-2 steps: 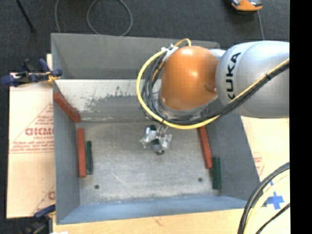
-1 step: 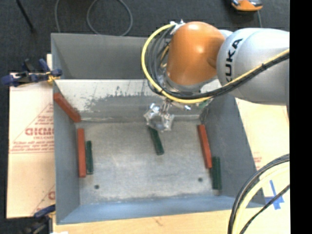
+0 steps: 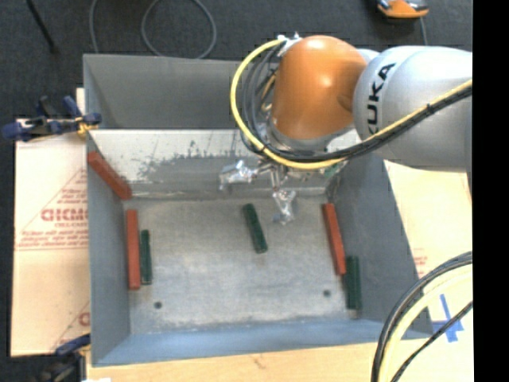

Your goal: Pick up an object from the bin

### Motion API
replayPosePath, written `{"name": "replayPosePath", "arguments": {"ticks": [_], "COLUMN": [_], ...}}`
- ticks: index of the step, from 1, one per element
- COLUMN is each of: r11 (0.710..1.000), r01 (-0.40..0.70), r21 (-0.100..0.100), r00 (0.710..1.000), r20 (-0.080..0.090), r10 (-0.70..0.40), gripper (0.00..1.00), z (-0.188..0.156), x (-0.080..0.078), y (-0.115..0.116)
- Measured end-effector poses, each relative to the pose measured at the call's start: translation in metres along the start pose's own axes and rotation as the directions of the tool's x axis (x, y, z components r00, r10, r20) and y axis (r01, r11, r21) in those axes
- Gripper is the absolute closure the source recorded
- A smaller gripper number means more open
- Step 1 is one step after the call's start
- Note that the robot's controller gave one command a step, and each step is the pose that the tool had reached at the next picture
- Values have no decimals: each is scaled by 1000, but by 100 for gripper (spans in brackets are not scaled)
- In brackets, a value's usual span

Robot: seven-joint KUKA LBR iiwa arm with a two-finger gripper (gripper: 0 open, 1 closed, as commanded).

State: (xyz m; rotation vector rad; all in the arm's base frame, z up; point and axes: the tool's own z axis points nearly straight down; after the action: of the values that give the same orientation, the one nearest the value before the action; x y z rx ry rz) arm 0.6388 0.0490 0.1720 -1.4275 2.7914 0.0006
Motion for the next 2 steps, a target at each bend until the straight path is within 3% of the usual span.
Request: {"name": "replayPosePath", "arguments": {"ticks": [1, 2], "r11": [806, 808], "r01": [591, 589], "r21": [6, 7], "r00": [806, 808], "r20": [-2, 1], "r10": [-591, -589], "gripper": [0, 100], "z": [100, 98], "x": [36, 34], "y": [-10, -9]}}
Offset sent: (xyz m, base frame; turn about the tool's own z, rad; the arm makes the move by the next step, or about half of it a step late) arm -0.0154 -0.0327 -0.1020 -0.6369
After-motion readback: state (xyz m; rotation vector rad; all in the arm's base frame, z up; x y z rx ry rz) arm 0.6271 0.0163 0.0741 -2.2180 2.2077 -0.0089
